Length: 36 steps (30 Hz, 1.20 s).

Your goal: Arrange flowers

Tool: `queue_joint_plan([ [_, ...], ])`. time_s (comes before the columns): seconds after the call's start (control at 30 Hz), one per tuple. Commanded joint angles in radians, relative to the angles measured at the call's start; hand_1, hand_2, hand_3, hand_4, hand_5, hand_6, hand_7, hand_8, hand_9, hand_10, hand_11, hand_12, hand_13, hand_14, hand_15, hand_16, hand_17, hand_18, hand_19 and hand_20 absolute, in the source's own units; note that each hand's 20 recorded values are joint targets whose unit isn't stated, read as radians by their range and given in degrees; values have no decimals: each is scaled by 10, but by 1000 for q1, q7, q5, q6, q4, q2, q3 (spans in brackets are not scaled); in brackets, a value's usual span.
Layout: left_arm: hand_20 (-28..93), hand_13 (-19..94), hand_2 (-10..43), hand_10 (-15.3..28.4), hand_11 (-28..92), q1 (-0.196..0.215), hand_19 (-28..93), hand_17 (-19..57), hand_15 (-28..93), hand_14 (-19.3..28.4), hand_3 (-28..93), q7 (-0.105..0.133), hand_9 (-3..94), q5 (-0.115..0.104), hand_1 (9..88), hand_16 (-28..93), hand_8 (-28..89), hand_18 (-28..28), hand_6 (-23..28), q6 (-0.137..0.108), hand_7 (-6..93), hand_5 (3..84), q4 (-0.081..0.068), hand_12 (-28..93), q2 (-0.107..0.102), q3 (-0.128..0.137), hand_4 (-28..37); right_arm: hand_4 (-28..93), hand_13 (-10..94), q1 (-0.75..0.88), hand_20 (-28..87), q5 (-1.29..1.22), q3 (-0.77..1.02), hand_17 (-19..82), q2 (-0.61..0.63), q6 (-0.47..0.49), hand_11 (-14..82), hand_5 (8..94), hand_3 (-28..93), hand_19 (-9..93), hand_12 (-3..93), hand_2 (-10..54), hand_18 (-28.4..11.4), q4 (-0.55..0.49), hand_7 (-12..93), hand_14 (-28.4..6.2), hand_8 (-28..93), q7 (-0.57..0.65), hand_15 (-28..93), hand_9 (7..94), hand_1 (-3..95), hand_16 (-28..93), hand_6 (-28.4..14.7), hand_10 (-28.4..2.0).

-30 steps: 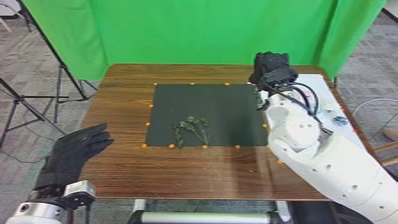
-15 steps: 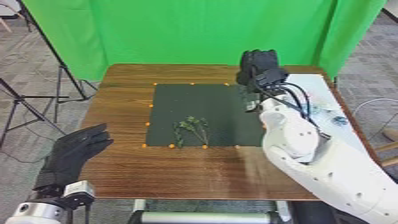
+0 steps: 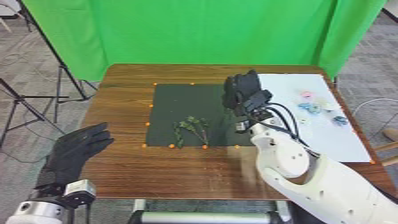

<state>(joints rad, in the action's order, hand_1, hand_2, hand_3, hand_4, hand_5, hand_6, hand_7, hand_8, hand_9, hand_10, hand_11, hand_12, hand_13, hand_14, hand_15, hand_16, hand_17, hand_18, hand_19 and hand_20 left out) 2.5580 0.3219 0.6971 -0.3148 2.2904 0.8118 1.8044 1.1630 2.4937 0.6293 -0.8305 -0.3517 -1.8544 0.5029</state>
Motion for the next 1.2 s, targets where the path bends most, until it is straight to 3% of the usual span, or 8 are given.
queue_joint_plan([
  [0.03,111,271,64,221,352,30,565,-99,580,284,825,20,377,-25,267,-124,-85,212,139,-13,135,455,3,86,-31,4,-140,-282,754,76,238,20,6,277,74,-10,391,820,793,823,346,-95,-238,-47,322,-88,189,-12,712,842,509,271,-26,-120],
  [0.2,112,270,64,221,353,43,565,-99,580,284,824,36,377,-39,268,-124,-85,212,139,-25,136,456,5,86,-49,8,-140,-282,754,135,243,26,17,276,117,3,391,819,793,819,346,-95,-237,-78,326,-87,185,-24,711,841,508,272,-25,-119],
  [0.37,112,270,64,221,353,40,565,-99,580,283,825,26,377,-33,267,-124,-85,212,139,-20,135,455,4,86,-41,7,-140,-282,754,166,249,30,12,275,126,8,392,818,792,816,345,-95,-237,-80,329,-87,181,-30,710,840,508,272,-25,-119],
  [0.43,111,270,64,221,352,38,565,-99,580,283,824,38,377,-45,267,-124,-85,212,139,-29,135,455,4,86,-57,0,-140,-282,754,174,251,24,1,275,128,9,392,816,791,815,346,-95,-237,-83,331,-87,181,-26,710,840,508,272,-24,-119],
  [0.77,112,271,65,221,353,19,565,-99,580,283,825,-5,377,-12,267,-124,-84,212,139,-3,135,455,4,87,-17,9,-142,-282,752,216,254,39,-18,274,108,17,390,812,793,810,344,-95,-236,-64,337,-85,176,-10,706,837,506,271,-20,-118],
  [0.9,112,271,65,221,352,21,565,-99,580,283,824,-2,378,-17,267,-124,-84,212,140,-2,134,456,3,87,-26,7,-141,-282,752,220,256,47,-23,272,100,22,391,810,795,809,342,-95,-239,-40,342,-85,171,6,704,837,504,270,-19,-118],
  [1.17,112,272,65,220,353,16,565,-99,581,284,823,-13,378,-10,268,-124,-84,212,140,5,134,455,2,87,-18,7,-139,-282,747,269,254,20,35,270,85,46,389,806,793,802,340,-95,-241,-36,348,-87,152,-5,694,833,501,266,-22,-116],
  [1.2,112,272,65,220,353,23,565,-99,581,284,823,-4,378,-13,268,-124,-84,212,139,1,135,456,3,87,-21,7,-139,-282,746,266,253,23,32,270,83,42,388,805,792,801,339,-95,-241,-32,350,-87,148,-1,692,832,501,266,-20,-115],
])
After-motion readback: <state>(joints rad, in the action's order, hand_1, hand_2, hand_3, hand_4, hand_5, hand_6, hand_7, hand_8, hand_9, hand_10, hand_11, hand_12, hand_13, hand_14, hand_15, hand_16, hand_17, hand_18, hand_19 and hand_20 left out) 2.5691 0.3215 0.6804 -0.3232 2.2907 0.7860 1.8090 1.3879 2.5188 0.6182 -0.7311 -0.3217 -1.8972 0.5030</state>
